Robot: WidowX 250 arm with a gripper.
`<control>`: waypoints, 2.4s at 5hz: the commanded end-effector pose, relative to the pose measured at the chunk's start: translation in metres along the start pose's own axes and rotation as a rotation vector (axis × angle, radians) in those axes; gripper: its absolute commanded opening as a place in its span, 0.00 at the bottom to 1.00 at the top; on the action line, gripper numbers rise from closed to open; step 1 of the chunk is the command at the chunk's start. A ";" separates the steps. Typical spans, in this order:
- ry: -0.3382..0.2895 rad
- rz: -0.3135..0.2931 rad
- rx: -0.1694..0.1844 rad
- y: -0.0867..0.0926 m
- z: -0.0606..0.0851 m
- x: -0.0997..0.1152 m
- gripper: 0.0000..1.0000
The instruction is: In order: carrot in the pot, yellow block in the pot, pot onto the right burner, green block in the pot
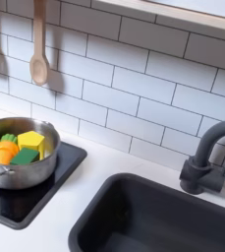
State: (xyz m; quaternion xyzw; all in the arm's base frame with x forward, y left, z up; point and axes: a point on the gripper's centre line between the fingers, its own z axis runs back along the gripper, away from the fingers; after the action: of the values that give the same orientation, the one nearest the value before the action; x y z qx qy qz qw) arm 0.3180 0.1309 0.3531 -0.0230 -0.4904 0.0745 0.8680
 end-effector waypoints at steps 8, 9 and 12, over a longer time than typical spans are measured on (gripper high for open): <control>-0.142 -0.097 -0.002 0.030 -0.030 0.031 1.00; -0.331 -0.151 -0.031 0.030 -0.042 0.040 1.00; -0.482 -0.157 -0.132 0.021 -0.042 0.047 0.00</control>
State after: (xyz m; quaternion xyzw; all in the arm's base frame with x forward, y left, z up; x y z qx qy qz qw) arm 0.3744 0.1616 0.3688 -0.0229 -0.6868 -0.0192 0.7262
